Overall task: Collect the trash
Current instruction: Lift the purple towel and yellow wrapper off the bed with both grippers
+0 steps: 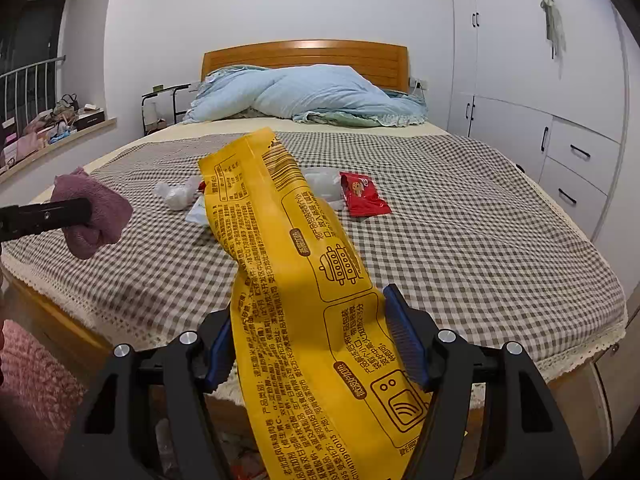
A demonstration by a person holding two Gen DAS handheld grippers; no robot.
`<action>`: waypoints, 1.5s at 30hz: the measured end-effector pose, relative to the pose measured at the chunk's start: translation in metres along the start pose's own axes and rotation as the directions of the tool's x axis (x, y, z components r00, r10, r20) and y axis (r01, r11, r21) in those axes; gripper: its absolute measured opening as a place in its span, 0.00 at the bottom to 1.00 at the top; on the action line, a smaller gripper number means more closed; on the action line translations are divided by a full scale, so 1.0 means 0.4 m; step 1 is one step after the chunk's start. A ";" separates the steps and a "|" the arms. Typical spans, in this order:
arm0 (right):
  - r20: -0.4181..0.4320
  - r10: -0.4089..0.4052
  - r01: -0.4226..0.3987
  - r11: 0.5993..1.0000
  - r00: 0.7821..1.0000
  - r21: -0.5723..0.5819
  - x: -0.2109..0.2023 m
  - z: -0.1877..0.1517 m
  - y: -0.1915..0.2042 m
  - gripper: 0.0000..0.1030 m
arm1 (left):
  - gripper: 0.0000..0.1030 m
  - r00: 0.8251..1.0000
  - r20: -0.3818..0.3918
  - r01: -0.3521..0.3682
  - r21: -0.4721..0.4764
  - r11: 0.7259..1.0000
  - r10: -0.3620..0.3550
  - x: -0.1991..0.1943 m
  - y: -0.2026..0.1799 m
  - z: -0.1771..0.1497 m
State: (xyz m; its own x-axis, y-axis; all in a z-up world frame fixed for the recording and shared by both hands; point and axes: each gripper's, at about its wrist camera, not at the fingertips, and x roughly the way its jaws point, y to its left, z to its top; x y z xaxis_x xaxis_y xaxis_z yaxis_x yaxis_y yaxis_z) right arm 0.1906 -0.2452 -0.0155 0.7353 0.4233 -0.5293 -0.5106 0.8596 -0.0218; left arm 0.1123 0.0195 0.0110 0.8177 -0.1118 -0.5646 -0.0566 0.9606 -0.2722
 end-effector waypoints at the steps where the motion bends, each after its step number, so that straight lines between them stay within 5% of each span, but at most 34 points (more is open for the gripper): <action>1: 0.002 0.003 -0.003 1.000 1.000 -0.001 -0.005 -0.003 0.002 0.63 | 0.54 1.000 -0.004 0.002 -0.001 1.000 -0.002 -0.002 -0.003 -0.003; 45: 0.000 0.090 -0.090 0.994 0.996 -0.067 -0.125 -0.161 0.082 0.63 | 0.54 0.996 -0.075 0.052 0.002 0.999 -0.052 -0.097 -0.049 -0.147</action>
State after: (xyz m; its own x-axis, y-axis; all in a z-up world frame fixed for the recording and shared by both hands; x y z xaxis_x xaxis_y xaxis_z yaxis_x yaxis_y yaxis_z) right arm 0.1084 -0.2567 -0.0442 0.6865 0.4990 -0.5289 -0.6032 0.7970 -0.0310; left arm 0.0481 -0.0098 -0.0076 0.7745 -0.1803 -0.6064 -0.0124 0.9540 -0.2995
